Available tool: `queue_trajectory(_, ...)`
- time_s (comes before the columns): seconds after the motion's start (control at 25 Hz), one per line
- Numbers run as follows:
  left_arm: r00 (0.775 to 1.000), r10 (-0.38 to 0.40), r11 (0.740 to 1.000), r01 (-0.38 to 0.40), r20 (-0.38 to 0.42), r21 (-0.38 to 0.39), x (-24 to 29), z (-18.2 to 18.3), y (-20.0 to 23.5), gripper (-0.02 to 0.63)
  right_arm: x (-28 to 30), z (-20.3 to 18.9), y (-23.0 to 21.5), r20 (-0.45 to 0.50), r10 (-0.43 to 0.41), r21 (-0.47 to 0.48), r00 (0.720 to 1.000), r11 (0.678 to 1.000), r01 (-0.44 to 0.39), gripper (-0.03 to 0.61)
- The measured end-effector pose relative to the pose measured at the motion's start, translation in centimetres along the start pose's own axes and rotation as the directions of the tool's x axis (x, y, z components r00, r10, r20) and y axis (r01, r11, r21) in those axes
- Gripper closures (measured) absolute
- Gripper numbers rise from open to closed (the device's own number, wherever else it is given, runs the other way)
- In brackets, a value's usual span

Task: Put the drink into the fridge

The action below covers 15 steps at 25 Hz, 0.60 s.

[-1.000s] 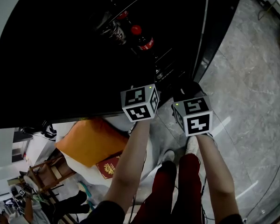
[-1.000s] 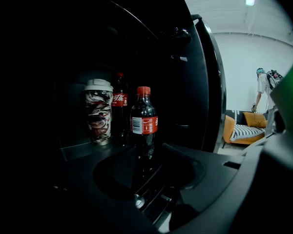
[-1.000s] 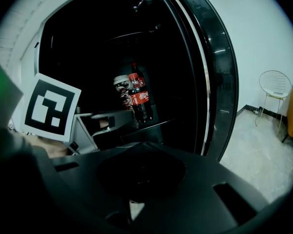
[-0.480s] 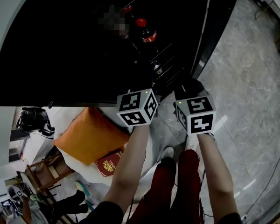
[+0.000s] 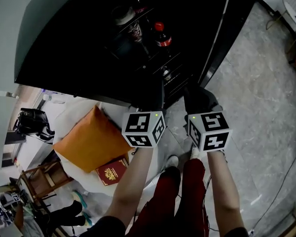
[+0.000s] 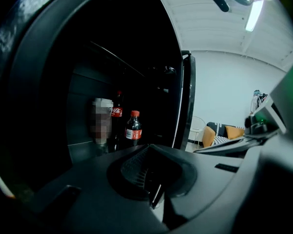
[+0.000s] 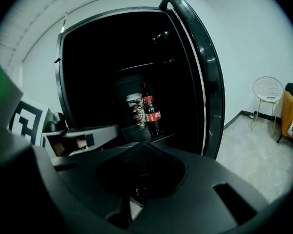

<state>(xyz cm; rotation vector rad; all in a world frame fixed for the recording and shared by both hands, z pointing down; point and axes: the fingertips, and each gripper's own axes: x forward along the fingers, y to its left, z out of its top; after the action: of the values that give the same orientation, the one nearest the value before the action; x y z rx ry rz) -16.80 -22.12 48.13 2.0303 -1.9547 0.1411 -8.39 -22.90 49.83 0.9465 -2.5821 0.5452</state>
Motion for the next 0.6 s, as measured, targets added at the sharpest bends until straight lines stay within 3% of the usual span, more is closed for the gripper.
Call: queue_trajectory(0.6,0.998,-0.058,0.998,0.059,-0.003,0.005,-6.9,4.7,-3.1,0.604,-8.1,6.4,2.7,0.079,0.009,0.008,0.997,1.0,-0.009,0.561)
